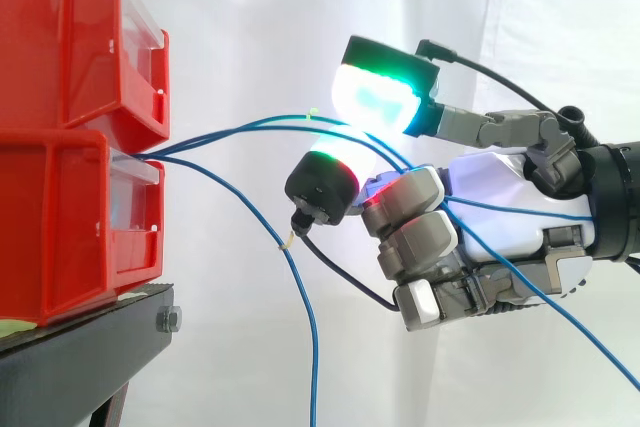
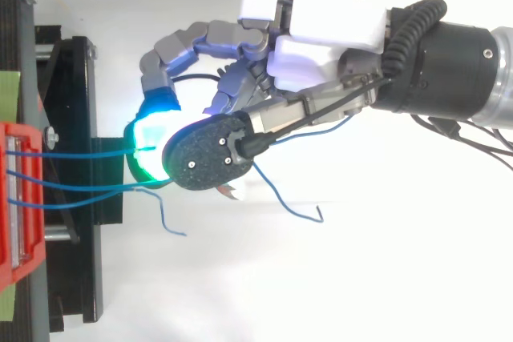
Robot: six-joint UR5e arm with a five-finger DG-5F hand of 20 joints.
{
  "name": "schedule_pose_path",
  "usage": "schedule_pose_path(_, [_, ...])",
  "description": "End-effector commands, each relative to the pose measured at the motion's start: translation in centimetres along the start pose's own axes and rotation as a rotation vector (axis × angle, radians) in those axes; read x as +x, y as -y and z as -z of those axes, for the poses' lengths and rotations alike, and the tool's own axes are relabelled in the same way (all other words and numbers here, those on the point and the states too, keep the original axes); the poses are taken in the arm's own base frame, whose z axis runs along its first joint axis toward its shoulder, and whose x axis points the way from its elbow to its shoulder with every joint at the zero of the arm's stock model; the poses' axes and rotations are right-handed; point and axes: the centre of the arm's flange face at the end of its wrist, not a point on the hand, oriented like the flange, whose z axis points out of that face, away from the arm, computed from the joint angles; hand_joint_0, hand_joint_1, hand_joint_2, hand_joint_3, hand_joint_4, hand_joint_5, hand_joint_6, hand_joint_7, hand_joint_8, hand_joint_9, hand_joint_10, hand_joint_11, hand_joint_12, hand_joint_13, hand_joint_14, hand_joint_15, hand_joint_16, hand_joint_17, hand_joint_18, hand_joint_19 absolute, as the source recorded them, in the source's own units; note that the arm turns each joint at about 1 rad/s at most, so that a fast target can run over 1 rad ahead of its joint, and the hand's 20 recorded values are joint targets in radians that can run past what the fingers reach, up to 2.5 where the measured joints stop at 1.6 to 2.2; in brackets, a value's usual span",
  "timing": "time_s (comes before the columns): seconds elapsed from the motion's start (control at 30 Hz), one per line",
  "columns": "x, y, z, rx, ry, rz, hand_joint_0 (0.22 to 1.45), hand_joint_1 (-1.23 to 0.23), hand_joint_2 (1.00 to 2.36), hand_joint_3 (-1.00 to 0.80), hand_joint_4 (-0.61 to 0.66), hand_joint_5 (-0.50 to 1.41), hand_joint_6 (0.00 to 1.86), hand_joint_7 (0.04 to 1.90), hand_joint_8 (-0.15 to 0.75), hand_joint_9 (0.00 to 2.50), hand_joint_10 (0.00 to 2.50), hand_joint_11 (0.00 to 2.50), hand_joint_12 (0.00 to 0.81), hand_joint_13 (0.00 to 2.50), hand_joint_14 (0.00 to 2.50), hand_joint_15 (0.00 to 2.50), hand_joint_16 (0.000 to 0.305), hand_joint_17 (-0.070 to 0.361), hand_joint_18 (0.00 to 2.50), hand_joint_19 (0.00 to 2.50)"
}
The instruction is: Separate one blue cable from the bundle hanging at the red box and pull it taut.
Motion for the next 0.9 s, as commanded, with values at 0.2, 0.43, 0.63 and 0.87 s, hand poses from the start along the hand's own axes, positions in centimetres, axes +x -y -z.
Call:
schedule_pose_path(0.2, [-0.09, 0.01, 0.0, 0.0, 0.001, 0.0, 0.59, -0.76, 1.01, 0.04, -0.13, -0.13, 0.88, 1.29, 0.324, 1.19, 0.02, 1.29, 0.474, 1.11, 0.02, 1.08, 0.065, 0.146, 0.95, 0.7])
schedule_pose_path(0.43, [0.04, -0.08, 0.03, -0.001, -0.001, 0.0, 0.56, -0.73, 1.02, -0.18, -0.01, -0.15, 0.85, 1.25, 0.3, 1.14, 0.02, 1.3, 0.437, 1.05, 0.03, 1.09, 0.06, 0.134, 0.87, 0.74])
schedule_pose_path(0.63, [0.0, 0.03, 0.0, 0.0, 0.001, 0.002, 0.53, -0.56, 1.0, -0.5, 0.07, -0.13, 0.77, 1.2, 0.289, 1.12, 0.02, 1.29, 0.422, 1.02, 0.03, 1.09, 0.056, 0.127, 0.8, 0.78])
schedule_pose_path(0.87, [-0.01, 0.03, 0.0, 0.0, 0.003, 0.002, 0.59, -0.58, 1.02, -0.25, 0.06, -0.11, 0.75, 1.27, 0.289, 1.14, 0.02, 1.31, 0.409, 1.02, 0.03, 1.08, 0.055, 0.124, 0.81, 0.77])
